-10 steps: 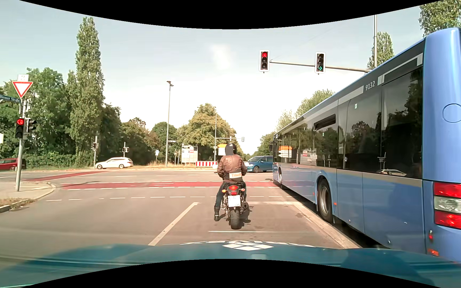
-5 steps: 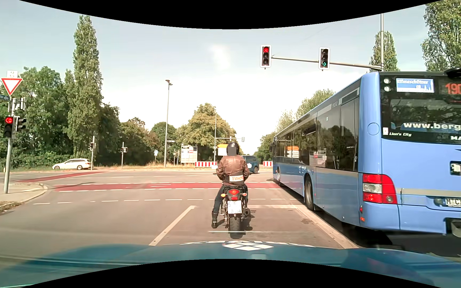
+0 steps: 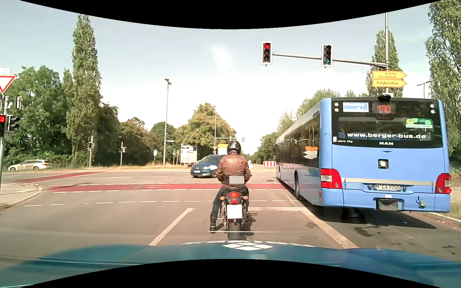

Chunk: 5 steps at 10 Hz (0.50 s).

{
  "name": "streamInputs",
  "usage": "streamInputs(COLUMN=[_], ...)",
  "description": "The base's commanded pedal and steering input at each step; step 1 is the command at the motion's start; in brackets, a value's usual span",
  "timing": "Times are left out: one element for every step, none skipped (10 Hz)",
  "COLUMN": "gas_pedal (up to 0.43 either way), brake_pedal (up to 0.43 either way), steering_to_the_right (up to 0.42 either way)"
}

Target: Follow the waypoints while adhering to traffic rules and regulations

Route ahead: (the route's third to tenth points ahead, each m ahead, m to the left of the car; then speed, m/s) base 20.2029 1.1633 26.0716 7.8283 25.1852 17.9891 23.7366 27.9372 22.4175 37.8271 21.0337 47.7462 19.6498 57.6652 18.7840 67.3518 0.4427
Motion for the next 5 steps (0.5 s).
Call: streamInputs(gas_pedal=[0.0,0.0,0.0,0.0,0.0], brake_pedal=[0.165,0.165,0.159,0.152,0.152], steering_to_the_right=[0.001,0.001,0.001,0.001,0.001])
